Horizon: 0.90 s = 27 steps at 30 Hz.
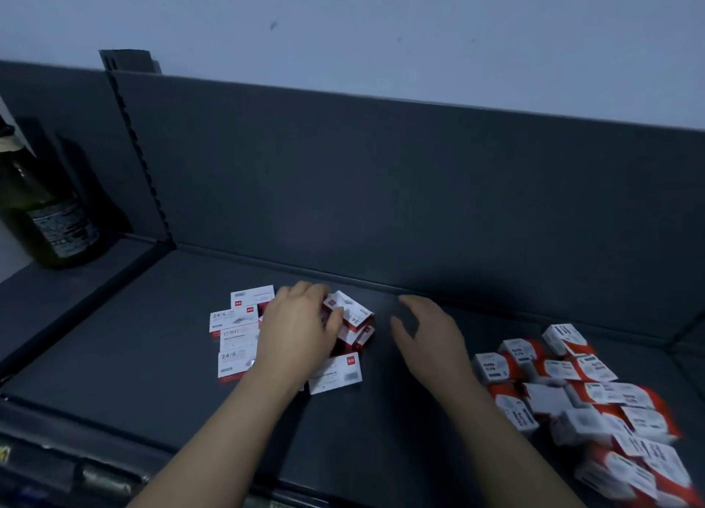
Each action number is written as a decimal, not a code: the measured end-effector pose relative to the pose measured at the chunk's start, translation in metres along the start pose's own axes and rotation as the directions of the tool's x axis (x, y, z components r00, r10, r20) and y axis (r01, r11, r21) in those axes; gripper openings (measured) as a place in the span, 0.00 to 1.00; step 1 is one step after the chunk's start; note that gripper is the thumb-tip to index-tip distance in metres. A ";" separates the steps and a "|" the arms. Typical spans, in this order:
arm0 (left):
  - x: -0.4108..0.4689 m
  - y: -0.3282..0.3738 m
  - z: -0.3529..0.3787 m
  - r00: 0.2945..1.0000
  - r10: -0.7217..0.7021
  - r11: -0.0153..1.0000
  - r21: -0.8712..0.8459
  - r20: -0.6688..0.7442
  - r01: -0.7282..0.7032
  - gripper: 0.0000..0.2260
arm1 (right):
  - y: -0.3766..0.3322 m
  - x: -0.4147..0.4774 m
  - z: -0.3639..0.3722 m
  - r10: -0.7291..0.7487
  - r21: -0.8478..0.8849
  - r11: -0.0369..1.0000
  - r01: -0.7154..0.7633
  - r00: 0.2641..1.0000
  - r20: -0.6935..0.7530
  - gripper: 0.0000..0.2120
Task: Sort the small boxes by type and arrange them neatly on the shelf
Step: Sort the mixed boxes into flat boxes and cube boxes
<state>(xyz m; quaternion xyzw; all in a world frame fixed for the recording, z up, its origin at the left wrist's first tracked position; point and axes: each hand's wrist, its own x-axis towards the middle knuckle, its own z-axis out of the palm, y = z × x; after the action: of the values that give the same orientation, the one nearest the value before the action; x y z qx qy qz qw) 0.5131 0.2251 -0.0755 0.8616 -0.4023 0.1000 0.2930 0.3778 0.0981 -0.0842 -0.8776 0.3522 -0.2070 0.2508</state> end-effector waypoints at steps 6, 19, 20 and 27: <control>-0.015 0.047 0.009 0.977 0.171 0.985 -0.029 0.124 -0.168 0.11 | 0.017 -0.037 -0.043 -0.013 -0.142 0.990 -0.005 0.992 -0.126 0.20; -0.075 0.195 0.041 0.892 0.428 0.896 -0.196 0.145 -0.398 0.12 | 0.111 -0.139 -0.157 0.114 -0.197 0.964 -0.179 0.947 -0.302 0.14; -0.082 0.212 0.044 0.887 0.440 0.890 -0.202 0.142 -0.409 0.11 | 0.122 -0.150 -0.169 0.119 -0.206 0.960 -0.191 0.941 -0.316 0.13; -0.133 0.331 0.075 0.855 0.493 0.856 -0.267 0.160 -0.443 0.14 | 0.216 -0.221 -0.257 0.198 -0.246 0.920 -0.303 0.906 -0.375 0.11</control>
<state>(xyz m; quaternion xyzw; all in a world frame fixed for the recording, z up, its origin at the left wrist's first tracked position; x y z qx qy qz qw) 0.1723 0.0989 -0.0499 0.7046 -0.6396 0.0262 0.3063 -0.0194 0.0473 -0.0492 -0.8024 0.5287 -0.2666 0.0748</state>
